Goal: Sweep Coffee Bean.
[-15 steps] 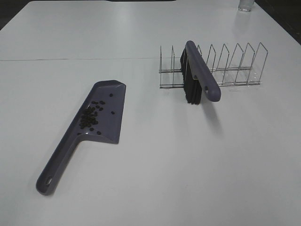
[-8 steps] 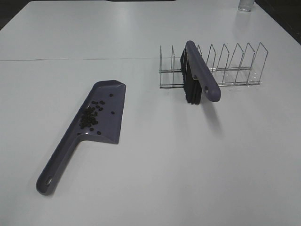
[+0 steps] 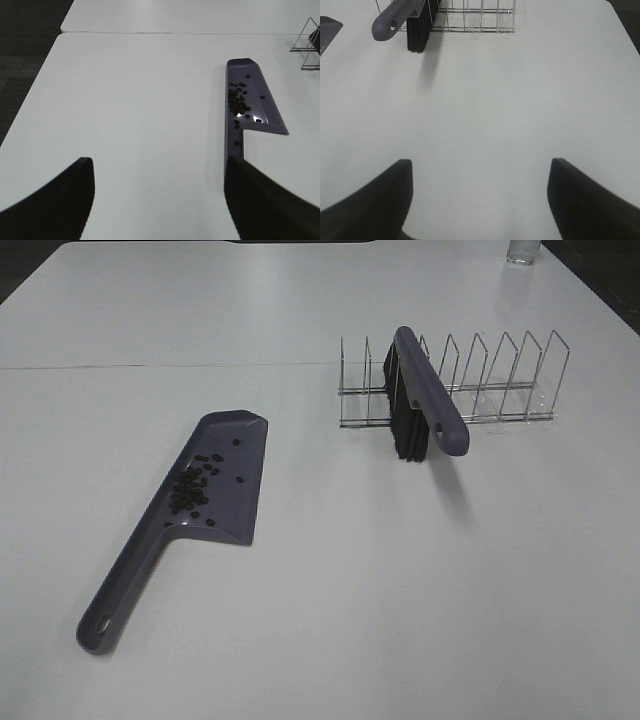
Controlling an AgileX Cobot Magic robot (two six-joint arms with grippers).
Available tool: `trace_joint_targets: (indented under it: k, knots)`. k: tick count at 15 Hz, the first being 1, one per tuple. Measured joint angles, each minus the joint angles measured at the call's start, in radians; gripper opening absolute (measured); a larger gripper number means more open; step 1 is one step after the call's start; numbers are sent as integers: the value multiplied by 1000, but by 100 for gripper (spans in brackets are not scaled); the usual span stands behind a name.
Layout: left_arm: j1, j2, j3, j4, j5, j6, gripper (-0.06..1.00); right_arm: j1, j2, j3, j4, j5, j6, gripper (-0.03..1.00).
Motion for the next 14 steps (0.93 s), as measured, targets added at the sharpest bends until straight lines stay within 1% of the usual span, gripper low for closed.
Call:
trace_joint_targets:
  k: [14]
  knots:
    - [0, 0, 0, 0, 0, 0, 67, 0, 0, 0, 0, 0, 0, 66]
